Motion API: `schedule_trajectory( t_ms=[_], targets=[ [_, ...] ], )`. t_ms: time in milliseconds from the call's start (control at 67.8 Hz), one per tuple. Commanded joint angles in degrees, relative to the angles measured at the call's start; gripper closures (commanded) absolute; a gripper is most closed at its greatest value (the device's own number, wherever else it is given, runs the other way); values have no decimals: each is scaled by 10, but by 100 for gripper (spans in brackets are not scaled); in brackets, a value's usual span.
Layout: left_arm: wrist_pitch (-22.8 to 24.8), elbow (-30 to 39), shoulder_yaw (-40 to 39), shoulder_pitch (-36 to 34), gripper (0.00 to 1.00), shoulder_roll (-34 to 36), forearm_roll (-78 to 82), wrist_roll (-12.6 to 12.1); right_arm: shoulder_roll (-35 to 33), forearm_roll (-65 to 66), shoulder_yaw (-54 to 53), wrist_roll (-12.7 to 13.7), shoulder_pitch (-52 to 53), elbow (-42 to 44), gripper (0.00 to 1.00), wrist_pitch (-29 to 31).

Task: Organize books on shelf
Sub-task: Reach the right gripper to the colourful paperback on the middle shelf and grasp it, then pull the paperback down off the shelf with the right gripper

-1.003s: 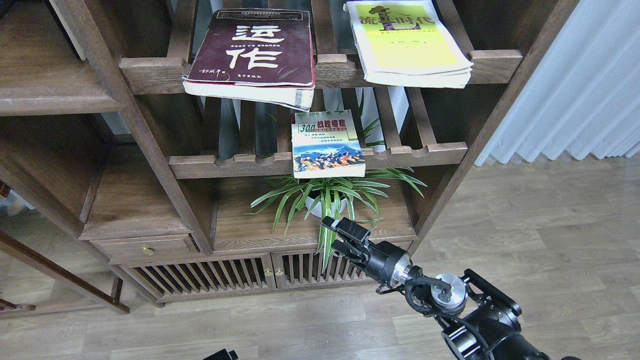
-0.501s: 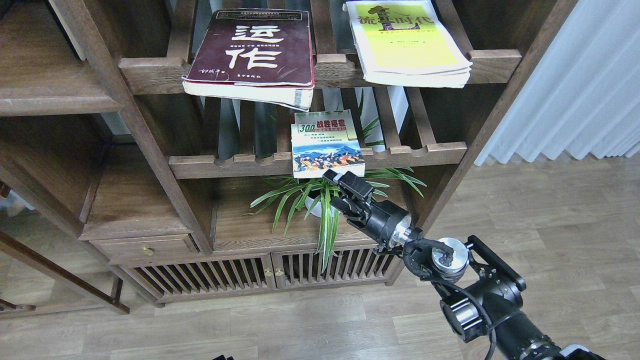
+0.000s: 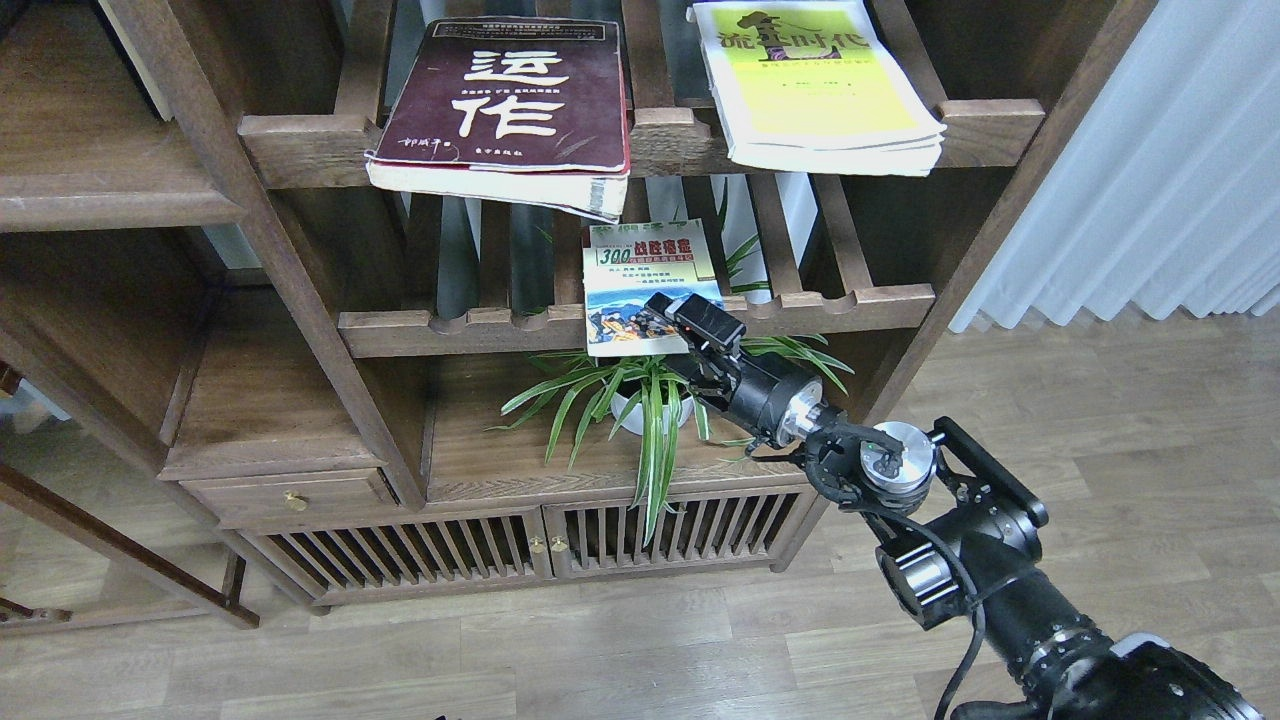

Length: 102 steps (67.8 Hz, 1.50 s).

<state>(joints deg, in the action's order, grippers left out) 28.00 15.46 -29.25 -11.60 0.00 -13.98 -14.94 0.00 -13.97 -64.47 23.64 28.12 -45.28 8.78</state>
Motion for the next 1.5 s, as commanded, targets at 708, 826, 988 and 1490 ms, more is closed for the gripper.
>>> schedule_trajectory(
  t_ms=[708, 826, 988, 1490],
  targets=[
    [0, -1, 0, -4, 0, 0, 0, 0, 0, 22, 12, 2, 26, 10, 60, -4],
    [0, 0, 0, -5, 0, 0, 0, -1, 0, 23, 6, 4, 26, 9, 75, -4],
    [0, 0, 1, -6, 0, 0, 0, -1, 0, 21, -12, 6, 18, -2, 95, 3],
    [0, 12, 0, -19, 0, 0, 0, 2, -10, 6, -69, 44, -186, -180, 96, 107]
  ],
)
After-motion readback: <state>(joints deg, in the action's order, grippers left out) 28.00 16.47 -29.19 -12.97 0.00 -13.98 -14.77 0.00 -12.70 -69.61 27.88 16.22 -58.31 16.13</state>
